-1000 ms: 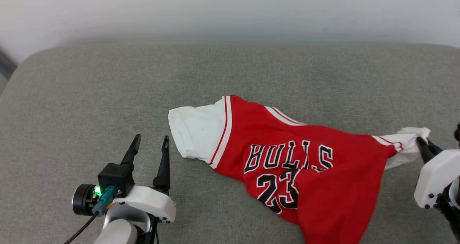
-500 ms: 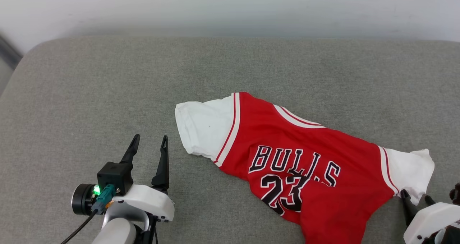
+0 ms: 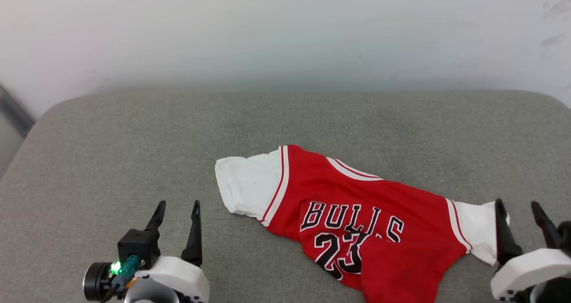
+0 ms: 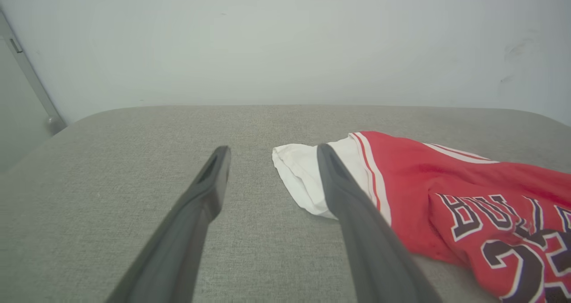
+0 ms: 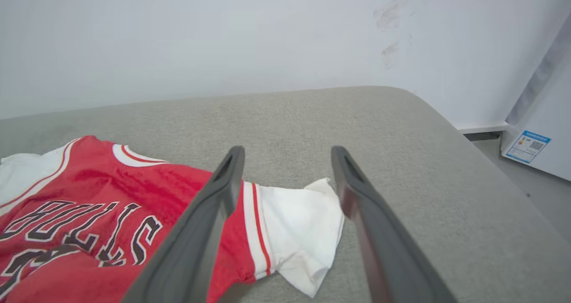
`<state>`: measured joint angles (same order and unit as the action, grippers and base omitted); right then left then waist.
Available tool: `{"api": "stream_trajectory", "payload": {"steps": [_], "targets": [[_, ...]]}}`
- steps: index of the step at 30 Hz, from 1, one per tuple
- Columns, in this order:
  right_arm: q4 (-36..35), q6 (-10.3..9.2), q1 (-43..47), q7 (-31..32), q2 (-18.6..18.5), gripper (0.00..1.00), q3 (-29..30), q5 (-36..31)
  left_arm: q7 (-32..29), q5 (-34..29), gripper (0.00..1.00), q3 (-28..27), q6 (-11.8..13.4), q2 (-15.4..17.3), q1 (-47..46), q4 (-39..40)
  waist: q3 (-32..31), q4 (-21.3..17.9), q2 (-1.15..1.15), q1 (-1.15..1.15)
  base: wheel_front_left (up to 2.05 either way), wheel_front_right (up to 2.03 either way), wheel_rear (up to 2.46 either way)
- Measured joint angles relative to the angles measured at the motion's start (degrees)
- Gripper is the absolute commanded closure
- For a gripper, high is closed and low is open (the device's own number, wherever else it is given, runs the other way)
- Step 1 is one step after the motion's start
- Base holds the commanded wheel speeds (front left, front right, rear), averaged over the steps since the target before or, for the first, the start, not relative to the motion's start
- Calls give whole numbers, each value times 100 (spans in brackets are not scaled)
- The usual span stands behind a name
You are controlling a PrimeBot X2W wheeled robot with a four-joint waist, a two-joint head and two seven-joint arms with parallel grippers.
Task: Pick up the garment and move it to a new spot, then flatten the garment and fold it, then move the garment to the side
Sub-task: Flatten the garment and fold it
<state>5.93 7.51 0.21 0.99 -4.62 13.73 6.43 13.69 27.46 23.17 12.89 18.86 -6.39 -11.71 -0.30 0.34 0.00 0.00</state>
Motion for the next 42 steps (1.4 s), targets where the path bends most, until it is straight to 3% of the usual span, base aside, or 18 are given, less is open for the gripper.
{"api": "stream_trajectory", "payload": {"steps": [8,15,20,24,28,34,42], "targets": [[-721,0,280,-7,108,0,-810,-2,-111,14,0,-21,99,115,138,85,-219,-20,0,0,0,0,0],[-1348,0,776,174,153,0,-1187,65,-247,54,0,-90,166,238,138,167,-293,-177,0,0,0,0,0],[-1683,0,861,296,163,0,-1340,112,-481,103,0,-94,-19,401,-232,168,-270,-410,0,0,0,0,0],[-1791,0,844,352,163,0,-1370,165,-907,224,0,-48,-334,542,-731,57,-187,-585,0,0,0,0,0],[-1852,0,710,358,164,0,-1401,178,-1646,537,0,-21,-845,761,-1422,-169,0,-726,0,0,0,0,0],[-1885,0,414,294,166,0,-1434,220,-3220,1068,0,16,-1470,1187,-2446,-438,522,-903,0,0,0,0,0],[-1762,0,58,37,166,0,-1488,314,-5345,1923,0,152,-1881,1717,-3104,-951,1341,-1149,0,1,0,0,0]]}}
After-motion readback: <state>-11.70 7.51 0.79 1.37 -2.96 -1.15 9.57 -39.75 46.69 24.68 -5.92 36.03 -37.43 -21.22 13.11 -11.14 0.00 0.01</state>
